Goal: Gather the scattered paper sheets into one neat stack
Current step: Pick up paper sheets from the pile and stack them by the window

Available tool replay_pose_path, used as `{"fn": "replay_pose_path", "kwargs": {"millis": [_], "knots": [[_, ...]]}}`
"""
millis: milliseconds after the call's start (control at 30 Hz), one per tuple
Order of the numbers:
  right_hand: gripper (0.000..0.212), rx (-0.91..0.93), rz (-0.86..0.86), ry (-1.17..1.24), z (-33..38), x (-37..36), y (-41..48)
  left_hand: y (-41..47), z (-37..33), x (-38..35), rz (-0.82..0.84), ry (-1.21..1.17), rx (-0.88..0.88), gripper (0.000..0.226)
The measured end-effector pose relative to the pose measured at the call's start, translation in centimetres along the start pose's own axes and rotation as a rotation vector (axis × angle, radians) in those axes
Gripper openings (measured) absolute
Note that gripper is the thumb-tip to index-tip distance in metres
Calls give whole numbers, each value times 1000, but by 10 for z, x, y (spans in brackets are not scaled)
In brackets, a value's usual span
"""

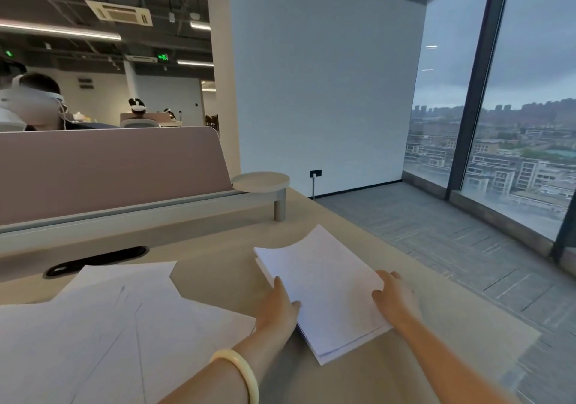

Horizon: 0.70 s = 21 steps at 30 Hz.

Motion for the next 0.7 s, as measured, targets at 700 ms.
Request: {"fn": "replay_pose_path", "kwargs": {"millis": [700], "knots": [[59, -71, 38, -75, -4, -2, -18, -23, -15, -18, 87, 188, 39, 80]]}}
Point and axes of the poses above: each hand's wrist, its own y-axis towards the middle knuckle, its own x-axis out of the back of the hand, z = x × y, the point moved 7 cm from there along y, towards the middle knuckle, and after that the axes turned 5 degrees about -x, right-handed, at the moved point
